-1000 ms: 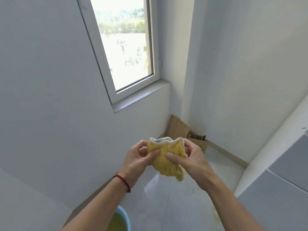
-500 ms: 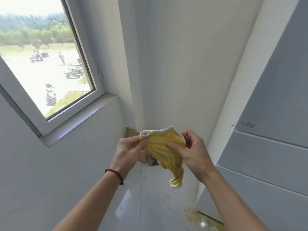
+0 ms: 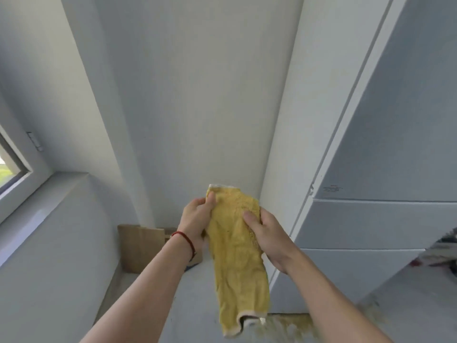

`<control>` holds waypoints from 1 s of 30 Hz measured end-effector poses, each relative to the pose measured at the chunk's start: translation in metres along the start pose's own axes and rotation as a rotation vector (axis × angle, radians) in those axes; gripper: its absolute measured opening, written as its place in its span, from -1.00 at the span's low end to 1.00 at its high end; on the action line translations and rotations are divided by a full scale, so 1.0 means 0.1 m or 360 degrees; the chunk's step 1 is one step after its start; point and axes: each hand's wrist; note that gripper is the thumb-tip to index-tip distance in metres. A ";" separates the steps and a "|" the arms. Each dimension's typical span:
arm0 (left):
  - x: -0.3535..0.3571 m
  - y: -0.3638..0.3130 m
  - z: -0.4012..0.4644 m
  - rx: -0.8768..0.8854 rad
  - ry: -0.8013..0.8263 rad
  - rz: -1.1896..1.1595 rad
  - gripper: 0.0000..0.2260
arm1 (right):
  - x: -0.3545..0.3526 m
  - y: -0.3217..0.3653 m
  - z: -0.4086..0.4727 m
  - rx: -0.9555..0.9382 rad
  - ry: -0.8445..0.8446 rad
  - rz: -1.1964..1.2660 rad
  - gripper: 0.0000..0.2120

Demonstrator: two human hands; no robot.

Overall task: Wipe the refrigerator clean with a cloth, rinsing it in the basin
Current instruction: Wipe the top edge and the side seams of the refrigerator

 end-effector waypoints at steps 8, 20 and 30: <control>0.03 0.62 -0.02 -0.0208 0.0587 0.0148 -0.63 | -0.25 -0.23 0.09 0.0450 -0.0108 0.0295 -0.71; 0.20 0.42 0.18 0.0134 0.0250 0.0548 -0.79 | -0.52 -0.51 0.12 0.0483 -0.0263 0.0441 -0.65; 0.43 0.43 0.30 -0.0013 0.0030 0.0898 -0.79 | -0.80 -0.65 0.18 0.0544 -0.0473 -0.0014 -0.37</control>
Point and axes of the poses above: each hand's wrist, its own z-axis towards the middle knuckle, its own x-axis out of the palm, y = z × x, and after that the axes turned 6 degrees about -x, right-handed
